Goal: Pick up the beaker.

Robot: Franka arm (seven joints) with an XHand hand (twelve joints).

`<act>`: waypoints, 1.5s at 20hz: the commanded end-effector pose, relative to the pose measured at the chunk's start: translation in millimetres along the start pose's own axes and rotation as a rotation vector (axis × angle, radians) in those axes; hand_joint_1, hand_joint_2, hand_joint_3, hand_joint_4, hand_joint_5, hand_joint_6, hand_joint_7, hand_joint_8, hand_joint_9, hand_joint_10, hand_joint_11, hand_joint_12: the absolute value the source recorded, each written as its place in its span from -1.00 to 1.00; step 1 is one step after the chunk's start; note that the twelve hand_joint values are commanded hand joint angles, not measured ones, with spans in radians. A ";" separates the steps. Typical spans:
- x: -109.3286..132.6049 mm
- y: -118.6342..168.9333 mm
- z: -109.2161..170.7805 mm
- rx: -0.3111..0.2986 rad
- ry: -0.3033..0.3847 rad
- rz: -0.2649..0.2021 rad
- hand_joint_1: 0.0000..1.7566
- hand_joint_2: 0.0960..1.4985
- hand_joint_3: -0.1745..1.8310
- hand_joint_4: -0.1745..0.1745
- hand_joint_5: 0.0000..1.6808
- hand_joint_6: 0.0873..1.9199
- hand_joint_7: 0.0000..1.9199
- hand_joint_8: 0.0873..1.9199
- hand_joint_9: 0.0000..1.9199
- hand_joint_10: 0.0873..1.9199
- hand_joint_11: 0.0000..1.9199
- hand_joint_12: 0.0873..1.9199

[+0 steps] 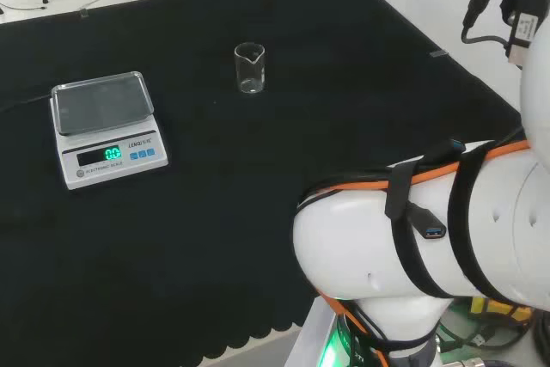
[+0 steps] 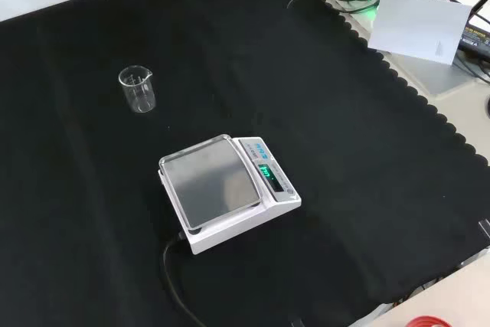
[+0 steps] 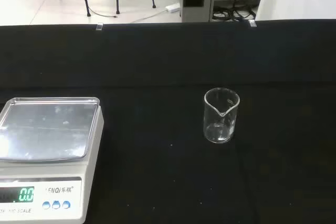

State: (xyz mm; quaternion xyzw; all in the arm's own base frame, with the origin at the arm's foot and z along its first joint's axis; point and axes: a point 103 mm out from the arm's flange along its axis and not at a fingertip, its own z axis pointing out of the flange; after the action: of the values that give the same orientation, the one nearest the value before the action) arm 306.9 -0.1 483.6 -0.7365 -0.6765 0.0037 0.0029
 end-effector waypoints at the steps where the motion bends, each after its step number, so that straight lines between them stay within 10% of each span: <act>1: -49.3 -71.0 -92.5 -0.008 -0.071 0.165 -0.56 -0.18 -0.73 0.37 -0.91 -1.00 -0.82 -0.71 -0.80 -0.19 -1.00 0.43; 9: -49.1 -57.0 -72.3 0.026 -0.089 0.200 -0.55 -0.11 -0.76 0.34 -0.89 -1.00 -0.86 -0.49 -0.76 -0.20 -1.00 0.43; 17: -10.0 23.0 35.4 0.096 -0.058 0.202 -0.53 -0.11 -0.77 0.35 -0.91 -1.00 -0.87 -0.48 -0.77 -0.20 -1.00 0.43; 30: -110.6 116.1 155.2 0.074 0.039 0.183 -0.48 -0.12 -0.77 0.39 -0.95 -1.00 -0.90 -0.46 -0.78 -0.19 -1.00 0.45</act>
State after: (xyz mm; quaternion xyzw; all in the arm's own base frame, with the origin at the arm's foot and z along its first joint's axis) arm 374.4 -58.9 393.6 -0.7873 -0.6137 0.0414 0.0426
